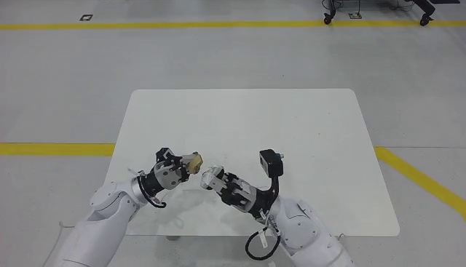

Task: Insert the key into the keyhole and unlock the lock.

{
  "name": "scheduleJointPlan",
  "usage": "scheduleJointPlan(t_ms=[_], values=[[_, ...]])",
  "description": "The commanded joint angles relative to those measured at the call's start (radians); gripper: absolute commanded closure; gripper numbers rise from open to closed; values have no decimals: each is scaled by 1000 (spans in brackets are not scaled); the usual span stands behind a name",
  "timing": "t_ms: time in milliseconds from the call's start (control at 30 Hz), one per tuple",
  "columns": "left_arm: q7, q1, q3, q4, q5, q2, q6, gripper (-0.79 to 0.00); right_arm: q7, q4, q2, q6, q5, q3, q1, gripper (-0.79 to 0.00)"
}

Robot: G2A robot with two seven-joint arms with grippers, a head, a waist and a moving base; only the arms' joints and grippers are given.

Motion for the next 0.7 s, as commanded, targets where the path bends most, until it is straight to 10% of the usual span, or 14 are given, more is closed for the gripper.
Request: scheduleJointPlan(t_ms=[0,267,567,667], values=[[0,0,0,0,0,0,-2,0,0,2,0,3,-3,-1,2,-785],[54,9,-2,-12,38,0,-31,0,1,2,0,10,-9,0,2,-785],[359,89,-18,-164,320,1,-200,0,-74,-229,6,494,-766,4,-122,-446],[400,114,-23,-196,360,1,-218,0,-33,-257,4,569,-802,-5,-132,-505]])
